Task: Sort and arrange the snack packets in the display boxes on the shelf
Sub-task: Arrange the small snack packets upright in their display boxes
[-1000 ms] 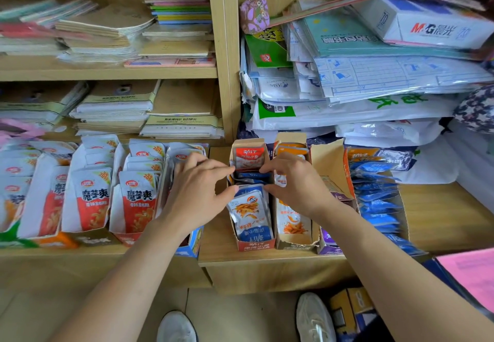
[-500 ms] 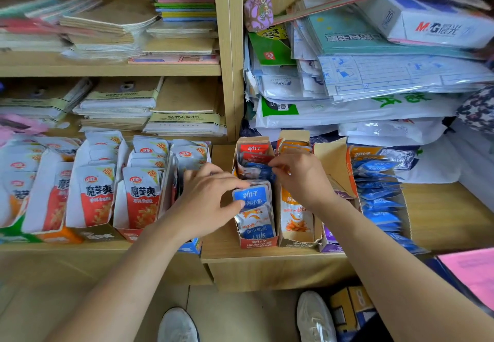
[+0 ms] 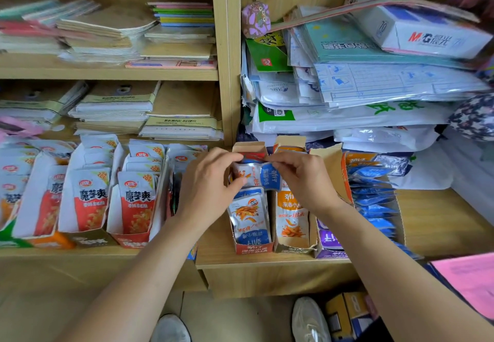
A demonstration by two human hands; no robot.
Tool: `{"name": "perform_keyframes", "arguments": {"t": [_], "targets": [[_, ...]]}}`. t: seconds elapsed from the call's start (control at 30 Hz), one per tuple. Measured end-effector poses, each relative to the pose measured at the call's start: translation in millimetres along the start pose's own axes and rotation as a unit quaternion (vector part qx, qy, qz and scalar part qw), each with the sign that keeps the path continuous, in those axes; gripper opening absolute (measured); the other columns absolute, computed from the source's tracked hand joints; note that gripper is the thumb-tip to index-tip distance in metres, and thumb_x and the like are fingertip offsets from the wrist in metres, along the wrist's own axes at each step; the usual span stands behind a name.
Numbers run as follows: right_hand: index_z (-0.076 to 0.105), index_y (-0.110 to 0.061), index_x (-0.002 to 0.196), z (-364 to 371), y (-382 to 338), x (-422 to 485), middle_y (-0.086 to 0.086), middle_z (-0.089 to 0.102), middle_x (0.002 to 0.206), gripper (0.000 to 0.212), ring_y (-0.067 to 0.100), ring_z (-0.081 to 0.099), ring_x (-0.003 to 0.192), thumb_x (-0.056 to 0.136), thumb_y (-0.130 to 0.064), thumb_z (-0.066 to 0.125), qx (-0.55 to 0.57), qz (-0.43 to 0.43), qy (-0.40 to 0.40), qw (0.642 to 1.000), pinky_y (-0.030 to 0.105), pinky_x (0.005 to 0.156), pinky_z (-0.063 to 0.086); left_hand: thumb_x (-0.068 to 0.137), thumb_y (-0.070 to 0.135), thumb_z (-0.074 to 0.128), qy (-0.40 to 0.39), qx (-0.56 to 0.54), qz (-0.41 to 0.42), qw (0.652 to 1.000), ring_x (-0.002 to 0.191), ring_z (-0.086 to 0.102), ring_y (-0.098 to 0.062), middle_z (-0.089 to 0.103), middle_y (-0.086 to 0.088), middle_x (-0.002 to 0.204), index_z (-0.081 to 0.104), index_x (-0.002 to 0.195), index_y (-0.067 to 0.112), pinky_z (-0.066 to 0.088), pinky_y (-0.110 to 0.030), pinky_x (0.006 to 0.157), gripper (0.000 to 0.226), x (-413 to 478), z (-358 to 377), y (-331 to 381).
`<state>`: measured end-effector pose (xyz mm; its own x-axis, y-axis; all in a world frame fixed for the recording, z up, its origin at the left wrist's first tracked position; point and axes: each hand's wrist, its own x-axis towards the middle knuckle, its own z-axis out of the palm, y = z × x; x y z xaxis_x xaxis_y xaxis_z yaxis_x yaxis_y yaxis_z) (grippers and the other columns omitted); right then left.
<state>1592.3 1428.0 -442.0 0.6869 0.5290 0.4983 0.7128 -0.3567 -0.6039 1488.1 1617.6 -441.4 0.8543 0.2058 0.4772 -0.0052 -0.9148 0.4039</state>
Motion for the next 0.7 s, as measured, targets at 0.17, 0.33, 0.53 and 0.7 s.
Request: {"name": "perform_keyframes", "arguments": {"t": [0.17,0.33,0.53,0.7], "targets": [[0.076,-0.015,0.103,-4,-3,-3,-0.009,0.074,0.095,0.014,0.003,0.067,0.090,0.096,-0.014,0.065,0.033,0.059,0.009,0.998,0.022,0.070,0.056,0.077,0.030,0.084,0.040,0.020,0.003,0.999,0.096,0.052,-0.012,0.060,0.009,0.093,0.068,0.083,0.025,0.036,-0.025,0.076,0.018,5,3,0],[0.072,-0.012,0.110,-18,-13,0,-0.004,0.075,0.100,0.023,0.012,0.071,0.092,0.088,-0.020,0.075,0.207,0.142,0.007,0.968,0.027,0.079,0.059,0.081,0.035,0.078,0.068,-0.158,-0.044,0.984,0.092,0.059,-0.013,0.061,0.015,0.089,0.069,0.083,0.024,0.049,-0.035,0.074,0.014,11,0,4],[0.070,-0.017,0.098,-32,-18,-7,-0.002,0.074,0.088,0.008,0.011,0.069,0.077,0.091,-0.015,0.072,0.223,0.154,0.041,0.962,0.027,0.068,0.057,0.083,0.032,0.079,0.016,-0.211,-0.083,0.974,0.097,0.058,-0.001,0.063,0.019,0.112,0.061,0.124,0.032,0.050,-0.023,0.076,0.045,15,0,13],[0.068,-0.012,0.096,-71,-10,-18,0.001,0.070,0.082,0.003,0.012,0.064,0.070,0.093,-0.010,0.068,0.237,0.166,0.216,0.933,0.022,0.062,0.053,0.086,0.039,0.074,-0.093,-0.030,-0.032,0.995,0.101,0.053,-0.010,0.063,0.020,0.102,0.073,0.112,0.034,0.042,-0.032,0.078,0.026,11,8,6]]}}
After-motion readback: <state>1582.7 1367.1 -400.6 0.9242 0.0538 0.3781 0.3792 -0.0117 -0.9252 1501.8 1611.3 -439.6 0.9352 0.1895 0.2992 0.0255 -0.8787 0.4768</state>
